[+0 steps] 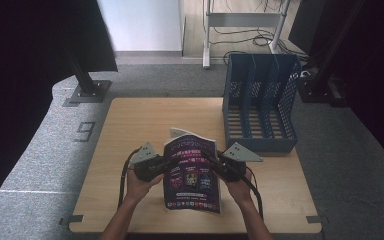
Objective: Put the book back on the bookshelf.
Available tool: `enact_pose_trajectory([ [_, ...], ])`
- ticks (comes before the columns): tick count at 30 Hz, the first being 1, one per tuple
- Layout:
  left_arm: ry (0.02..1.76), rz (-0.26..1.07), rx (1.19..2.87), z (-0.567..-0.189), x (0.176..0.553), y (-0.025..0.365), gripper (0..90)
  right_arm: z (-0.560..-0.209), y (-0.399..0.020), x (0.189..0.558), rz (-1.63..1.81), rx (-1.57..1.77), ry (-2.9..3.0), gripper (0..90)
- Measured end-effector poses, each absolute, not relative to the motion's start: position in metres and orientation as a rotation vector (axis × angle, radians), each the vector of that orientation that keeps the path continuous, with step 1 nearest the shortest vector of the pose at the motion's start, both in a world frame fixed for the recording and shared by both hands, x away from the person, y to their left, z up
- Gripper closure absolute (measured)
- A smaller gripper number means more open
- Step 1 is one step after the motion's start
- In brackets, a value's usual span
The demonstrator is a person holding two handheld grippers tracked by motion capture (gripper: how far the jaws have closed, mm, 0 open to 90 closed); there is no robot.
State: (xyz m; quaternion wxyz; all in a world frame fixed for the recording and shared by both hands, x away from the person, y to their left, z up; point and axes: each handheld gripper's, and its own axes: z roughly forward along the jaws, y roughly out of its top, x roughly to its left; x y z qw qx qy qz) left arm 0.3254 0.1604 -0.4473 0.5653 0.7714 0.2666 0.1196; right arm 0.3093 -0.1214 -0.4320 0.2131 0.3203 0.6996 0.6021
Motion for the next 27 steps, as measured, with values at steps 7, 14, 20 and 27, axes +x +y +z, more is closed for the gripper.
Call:
enact_pose_trajectory([
  [7, 0.62, 0.304, 1.811, -0.442, 0.325, 0.16, 87.7, -0.427, -0.12, 0.305, 1.672, 0.864, 1.929, 80.3],
  [14, 0.617, 0.328, 1.812, -0.432, 0.331, 0.161, 88.2, -0.423, -0.119, 0.304, 1.679, 0.853, 1.907, 80.8],
  [20, 0.607, 0.366, 1.803, -0.42, 0.334, 0.16, 88.3, -0.419, -0.118, 0.303, 1.682, 0.818, 1.866, 81.1],
  [27, 0.589, 0.393, 1.792, -0.416, 0.33, 0.159, 88.2, -0.415, -0.119, 0.3, 1.677, 0.793, 1.854, 81.2],
])
